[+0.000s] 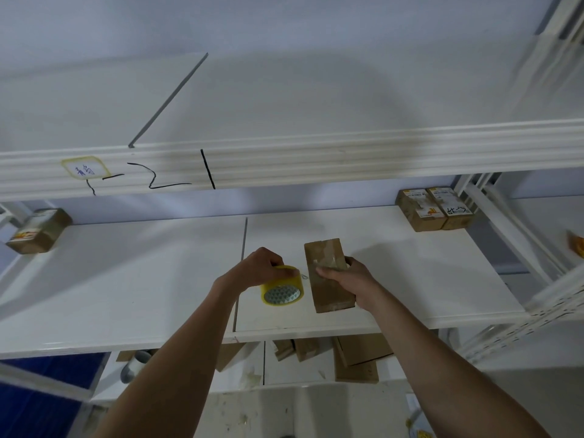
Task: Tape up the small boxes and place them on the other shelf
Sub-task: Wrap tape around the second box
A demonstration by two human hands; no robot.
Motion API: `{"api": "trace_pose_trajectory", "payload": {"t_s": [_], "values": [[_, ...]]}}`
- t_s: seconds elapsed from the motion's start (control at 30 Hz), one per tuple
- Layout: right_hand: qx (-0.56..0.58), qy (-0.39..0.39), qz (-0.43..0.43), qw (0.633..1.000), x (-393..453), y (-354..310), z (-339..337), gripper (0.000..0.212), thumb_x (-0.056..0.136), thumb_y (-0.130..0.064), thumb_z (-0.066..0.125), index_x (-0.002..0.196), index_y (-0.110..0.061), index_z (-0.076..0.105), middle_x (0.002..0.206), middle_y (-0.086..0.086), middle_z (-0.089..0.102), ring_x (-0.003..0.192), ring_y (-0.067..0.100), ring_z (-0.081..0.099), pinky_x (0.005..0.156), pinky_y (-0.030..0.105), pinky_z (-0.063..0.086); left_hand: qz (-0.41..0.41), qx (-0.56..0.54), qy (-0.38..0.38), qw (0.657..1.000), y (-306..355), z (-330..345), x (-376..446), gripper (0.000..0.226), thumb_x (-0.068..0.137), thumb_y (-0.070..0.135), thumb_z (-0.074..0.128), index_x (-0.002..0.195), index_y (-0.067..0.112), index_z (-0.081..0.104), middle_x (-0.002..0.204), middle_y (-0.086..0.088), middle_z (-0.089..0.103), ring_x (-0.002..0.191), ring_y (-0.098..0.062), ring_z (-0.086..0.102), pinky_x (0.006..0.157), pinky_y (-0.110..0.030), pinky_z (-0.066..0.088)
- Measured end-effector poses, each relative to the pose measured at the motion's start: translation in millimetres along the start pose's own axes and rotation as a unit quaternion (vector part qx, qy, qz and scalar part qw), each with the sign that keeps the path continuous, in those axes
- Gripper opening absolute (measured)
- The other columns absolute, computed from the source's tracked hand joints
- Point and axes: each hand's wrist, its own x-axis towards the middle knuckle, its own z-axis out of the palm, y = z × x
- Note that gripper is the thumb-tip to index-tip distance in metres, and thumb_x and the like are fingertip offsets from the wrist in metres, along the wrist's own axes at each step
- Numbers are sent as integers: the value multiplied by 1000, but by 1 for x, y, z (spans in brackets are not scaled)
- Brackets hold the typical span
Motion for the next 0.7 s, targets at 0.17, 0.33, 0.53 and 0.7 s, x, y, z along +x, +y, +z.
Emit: {"api": "trace_pose_trajectory", "payload": {"t_s": [0.17,0.33,0.53,0.7], "values": [[13,0,8,1000,-1,2,1,85,61,-38,96,133,-19,55,116,4,70,100,22,70,87,44,61,-6,28,-2,1000,1,-1,2,28,84,47,75,76,20,70,79,0,65,82,-20,66,72,-31,55],[11,0,17,1000,-2,1,1,91,57,-43,96,133,-19,53,124,2,66,112,23,64,100,48,53,-42,57,31,997,-4,2,2,42,75,57,79,66,18,65,76,-4,66,74,-19,66,61,-26,51],[31,-16,17,999,4,8,-2,109,30,-62,97,127,-26,61,116,-2,72,109,22,68,100,49,53,-54,55,22,997,-5,5,5,43,74,60,78,67,20,64,79,-3,67,77,-18,68,66,-27,55],[85,-67,15,994,-5,5,0,60,69,-35,91,122,-17,66,105,3,77,98,24,74,89,45,59,-53,45,21,997,-2,4,5,43,74,61,77,70,20,66,79,-1,66,78,-18,68,63,-24,53]]}}
